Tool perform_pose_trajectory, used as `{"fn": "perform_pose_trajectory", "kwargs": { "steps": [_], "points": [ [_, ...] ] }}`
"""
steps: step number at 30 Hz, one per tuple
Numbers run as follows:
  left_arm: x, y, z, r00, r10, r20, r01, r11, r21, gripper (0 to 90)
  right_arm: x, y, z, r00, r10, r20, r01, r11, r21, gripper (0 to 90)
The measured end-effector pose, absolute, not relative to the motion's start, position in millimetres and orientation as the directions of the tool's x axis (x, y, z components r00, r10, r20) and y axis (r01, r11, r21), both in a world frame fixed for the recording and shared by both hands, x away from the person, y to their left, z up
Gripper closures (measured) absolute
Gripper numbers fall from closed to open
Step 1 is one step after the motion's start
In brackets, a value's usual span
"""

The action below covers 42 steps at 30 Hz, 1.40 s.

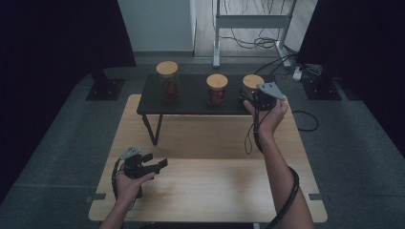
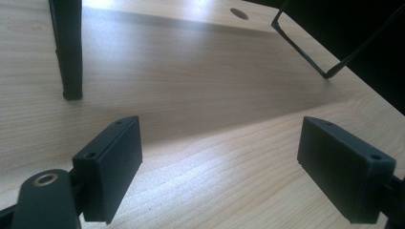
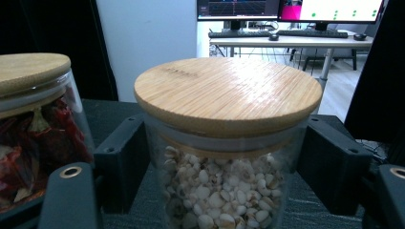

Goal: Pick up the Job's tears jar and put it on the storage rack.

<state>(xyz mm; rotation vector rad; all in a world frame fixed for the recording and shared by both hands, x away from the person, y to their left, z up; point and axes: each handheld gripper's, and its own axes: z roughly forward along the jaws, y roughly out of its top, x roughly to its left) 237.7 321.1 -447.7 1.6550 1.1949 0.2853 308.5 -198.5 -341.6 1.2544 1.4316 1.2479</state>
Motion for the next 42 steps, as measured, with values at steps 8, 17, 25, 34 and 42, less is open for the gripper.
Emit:
{"fn": "perform_pose_trajectory", "kwargs": {
  "steps": [8,17,25,34,42],
  "points": [
    [237.1,320.6,-446.4,0.482,0.805,-0.346,0.558,0.023,0.829,15.1,306.3,-199.7,-342.6,-0.151,0.988,0.027,0.144,-0.005,0.990,19.2],
    [237.1,321.5,-447.2,0.478,0.806,-0.347,0.561,0.024,0.828,15.1,307.6,-201.8,-348.9,-0.173,0.984,0.031,0.135,-0.007,0.991,14.4],
    [235.7,322.4,-447.4,0.472,0.810,-0.349,0.562,0.028,0.827,15.1,307.0,-203.2,-350.6,-0.181,0.983,0.034,0.132,-0.010,0.991,13.0],
    [234.6,321.8,-446.6,0.478,0.806,-0.350,0.558,0.029,0.829,15.0,298.9,-204.5,-354.1,-0.173,0.984,0.047,0.119,-0.027,0.993,12.6],
    [229.8,322.1,-444.0,0.489,0.803,-0.342,0.545,0.025,0.838,15.0,286.3,-208.0,-357.0,-0.168,0.984,0.056,0.098,-0.040,0.994,12.6]
  ]
}}
